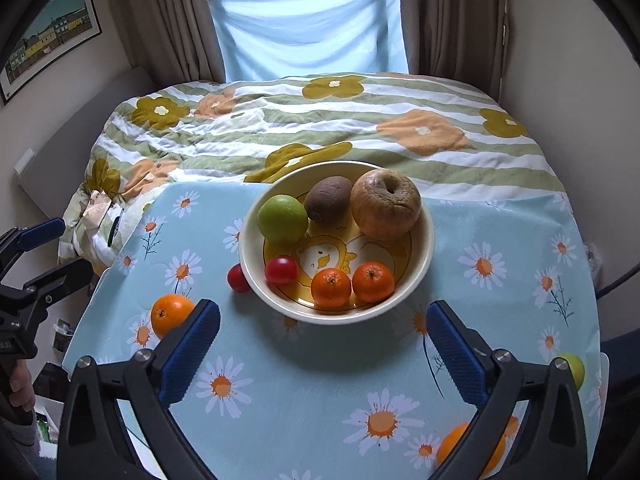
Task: Organize fruits
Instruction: 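Reach the left tool to the large orange while the right tool reaches the large green fruit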
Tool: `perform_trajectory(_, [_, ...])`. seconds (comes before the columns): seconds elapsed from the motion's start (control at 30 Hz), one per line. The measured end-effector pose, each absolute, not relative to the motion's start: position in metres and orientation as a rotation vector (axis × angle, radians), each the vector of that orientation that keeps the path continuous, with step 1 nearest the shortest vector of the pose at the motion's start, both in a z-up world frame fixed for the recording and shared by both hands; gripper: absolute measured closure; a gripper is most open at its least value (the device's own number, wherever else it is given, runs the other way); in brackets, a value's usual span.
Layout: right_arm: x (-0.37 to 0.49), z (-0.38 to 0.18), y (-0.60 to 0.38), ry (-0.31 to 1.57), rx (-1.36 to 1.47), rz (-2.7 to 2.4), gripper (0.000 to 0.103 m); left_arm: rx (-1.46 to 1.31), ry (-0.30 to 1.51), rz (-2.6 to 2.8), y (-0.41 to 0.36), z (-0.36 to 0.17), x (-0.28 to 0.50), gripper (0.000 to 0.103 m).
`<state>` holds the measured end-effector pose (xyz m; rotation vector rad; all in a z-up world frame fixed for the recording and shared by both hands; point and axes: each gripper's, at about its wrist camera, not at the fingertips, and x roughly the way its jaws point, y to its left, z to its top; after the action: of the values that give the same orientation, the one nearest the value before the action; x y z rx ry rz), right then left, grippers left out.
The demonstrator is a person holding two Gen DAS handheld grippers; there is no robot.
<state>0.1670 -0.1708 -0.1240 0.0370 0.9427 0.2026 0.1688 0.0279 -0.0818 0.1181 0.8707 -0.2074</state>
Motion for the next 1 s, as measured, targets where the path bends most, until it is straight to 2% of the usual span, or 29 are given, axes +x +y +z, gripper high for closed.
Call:
perform_trajectory(0.6, [0.083, -0.081, -0.236, 0.904, 0.089, 0.006, 0.0, 0.182, 0.832, -0.379, -0.022, -0.062, 0.139, 0.0])
perform_trajectory(1.0, [0.068, -0.093, -0.337, 0.911, 0.07, -0.006, 0.0, 0.157, 0.884, -0.389, -0.113, -0.081, 0.11, 0.0])
